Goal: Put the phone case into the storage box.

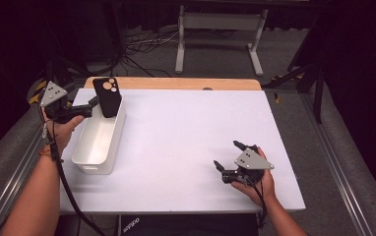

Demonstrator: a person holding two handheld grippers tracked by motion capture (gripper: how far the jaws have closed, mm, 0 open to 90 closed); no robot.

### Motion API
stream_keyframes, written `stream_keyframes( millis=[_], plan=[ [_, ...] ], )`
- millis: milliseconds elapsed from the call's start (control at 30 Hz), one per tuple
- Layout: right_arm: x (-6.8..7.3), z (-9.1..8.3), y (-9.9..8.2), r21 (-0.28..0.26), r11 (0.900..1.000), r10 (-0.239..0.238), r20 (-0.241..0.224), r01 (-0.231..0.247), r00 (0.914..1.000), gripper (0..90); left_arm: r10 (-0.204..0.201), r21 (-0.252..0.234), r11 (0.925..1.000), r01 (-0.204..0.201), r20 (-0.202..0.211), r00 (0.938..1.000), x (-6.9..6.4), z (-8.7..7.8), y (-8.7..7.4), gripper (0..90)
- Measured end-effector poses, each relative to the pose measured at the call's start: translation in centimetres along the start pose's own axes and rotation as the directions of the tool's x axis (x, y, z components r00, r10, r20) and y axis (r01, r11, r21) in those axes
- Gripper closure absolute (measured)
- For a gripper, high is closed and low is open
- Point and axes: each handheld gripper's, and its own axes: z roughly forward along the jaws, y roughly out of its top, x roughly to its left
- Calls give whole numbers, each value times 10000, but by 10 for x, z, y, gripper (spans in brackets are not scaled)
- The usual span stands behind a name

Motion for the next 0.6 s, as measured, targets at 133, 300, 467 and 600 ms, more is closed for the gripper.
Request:
stream_keyframes(
  millis=[133,300,467,600],
  plan=[
    [-2,-1,-1,-20,10000,31,2,-31,10000,107,149,16,9999,-149,76,9999,-8,-3,3,42],
    [-2,-2,-1,-28,10000,43,-12,-43,10000,107,228,-6,9997,-228,228,9995,-17,-7,5,38],
    [-2,-2,-1,-29,10000,6,-30,-6,10000,107,569,-29,9984,-568,518,9970,-29,-10,8,36],
    [-2,-2,-1,-31,10000,-17,-87,16,10000,107,751,-61,9972,-749,449,9962,-36,-12,11,43]
  ],
)
